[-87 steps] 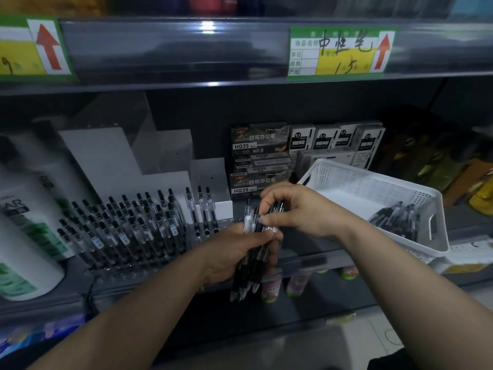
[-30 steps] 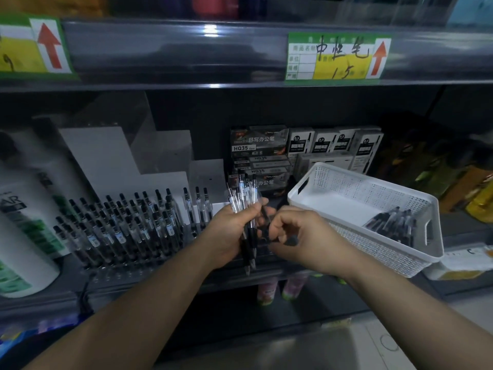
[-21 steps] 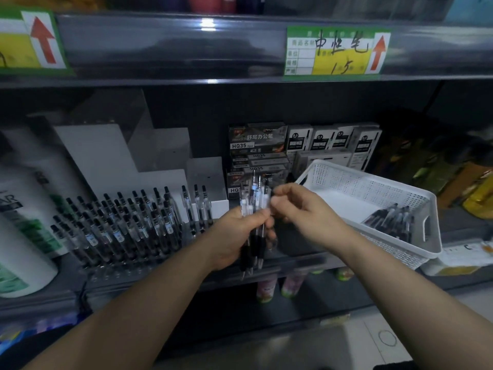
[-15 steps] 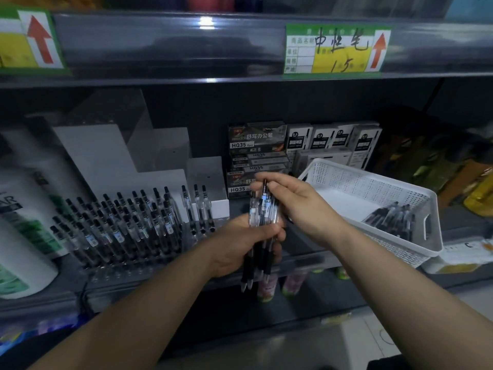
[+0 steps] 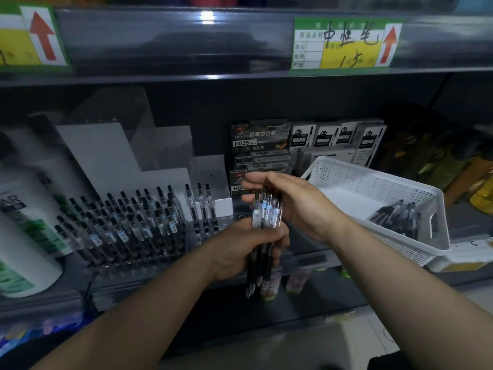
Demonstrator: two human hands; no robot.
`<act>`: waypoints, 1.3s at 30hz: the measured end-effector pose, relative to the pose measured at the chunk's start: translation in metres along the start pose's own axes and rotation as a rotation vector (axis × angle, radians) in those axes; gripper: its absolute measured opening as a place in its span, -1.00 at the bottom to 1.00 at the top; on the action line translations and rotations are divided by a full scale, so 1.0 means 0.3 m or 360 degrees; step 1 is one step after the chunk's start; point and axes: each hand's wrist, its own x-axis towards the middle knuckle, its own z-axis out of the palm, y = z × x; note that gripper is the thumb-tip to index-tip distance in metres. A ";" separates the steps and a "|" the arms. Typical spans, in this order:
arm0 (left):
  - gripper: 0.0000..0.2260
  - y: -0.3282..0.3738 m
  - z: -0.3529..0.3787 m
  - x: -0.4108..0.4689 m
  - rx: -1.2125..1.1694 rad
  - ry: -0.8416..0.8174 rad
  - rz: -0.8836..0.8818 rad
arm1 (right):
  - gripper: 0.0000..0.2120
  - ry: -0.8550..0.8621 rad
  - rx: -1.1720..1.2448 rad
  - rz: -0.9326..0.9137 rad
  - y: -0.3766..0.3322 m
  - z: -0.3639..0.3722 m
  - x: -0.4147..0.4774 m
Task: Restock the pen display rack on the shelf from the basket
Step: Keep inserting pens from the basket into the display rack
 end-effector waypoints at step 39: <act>-0.87 0.025 -0.032 -0.072 0.0243 0.0453 0.0258 | -0.85 0.0007 -0.0311 0.0192 -0.026 -0.029 -0.001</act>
